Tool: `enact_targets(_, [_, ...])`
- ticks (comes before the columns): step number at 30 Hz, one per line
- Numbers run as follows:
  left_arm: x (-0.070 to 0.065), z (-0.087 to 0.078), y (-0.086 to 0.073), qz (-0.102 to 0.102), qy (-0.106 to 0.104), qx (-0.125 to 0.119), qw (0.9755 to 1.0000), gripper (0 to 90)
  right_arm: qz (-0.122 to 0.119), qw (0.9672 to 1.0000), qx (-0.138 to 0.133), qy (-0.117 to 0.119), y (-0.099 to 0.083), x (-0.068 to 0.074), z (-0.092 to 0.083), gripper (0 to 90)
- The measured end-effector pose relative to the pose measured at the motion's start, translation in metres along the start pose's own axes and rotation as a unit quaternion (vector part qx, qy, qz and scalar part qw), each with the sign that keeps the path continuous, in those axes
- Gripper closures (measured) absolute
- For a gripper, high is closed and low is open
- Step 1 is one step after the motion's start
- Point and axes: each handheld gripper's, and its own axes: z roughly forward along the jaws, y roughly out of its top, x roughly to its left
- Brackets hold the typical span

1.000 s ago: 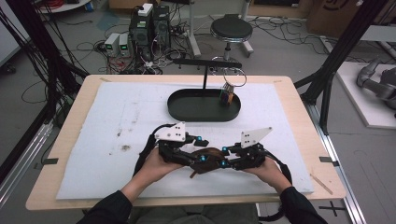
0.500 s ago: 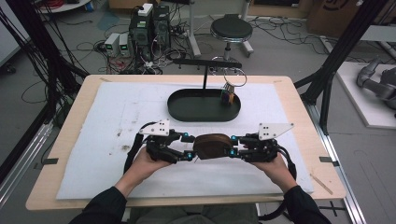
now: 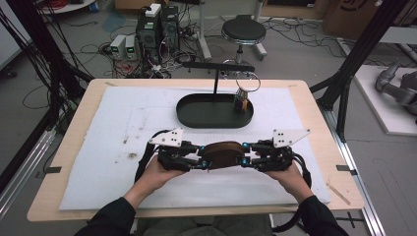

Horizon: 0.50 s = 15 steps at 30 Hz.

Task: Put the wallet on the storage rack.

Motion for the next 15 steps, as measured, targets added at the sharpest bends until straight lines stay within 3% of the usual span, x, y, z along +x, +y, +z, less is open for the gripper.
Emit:
enact_targets(3, [-0.001, -0.001, 0.002, 0.002, -0.002, 0.013, 0.9999, 67.5, -0.001, 0.9999, 0.015, -0.004, 0.001, -0.001, -0.002, 57.0])
enact_targets(7, [0.001, -0.005, 0.002, -0.004, 0.0, 0.022, 0.9998, 67.7, -0.004, 0.9998, 0.009, -0.015, 0.005, -0.001, -0.009, 52.8])
enact_targets(9, [0.001, -0.005, 0.003, -0.002, 0.0, 0.042, 0.9991, 67.9, -0.008, 0.9998, 0.013, -0.016, 0.007, 0.0, -0.01, 52.4])
enact_targets(15, [-0.001, 0.002, 0.003, 0.006, -0.008, 0.069, 0.9976, 67.8, -0.009, 0.9994, 0.034, -0.005, 0.008, 0.003, 0.002, 49.9])
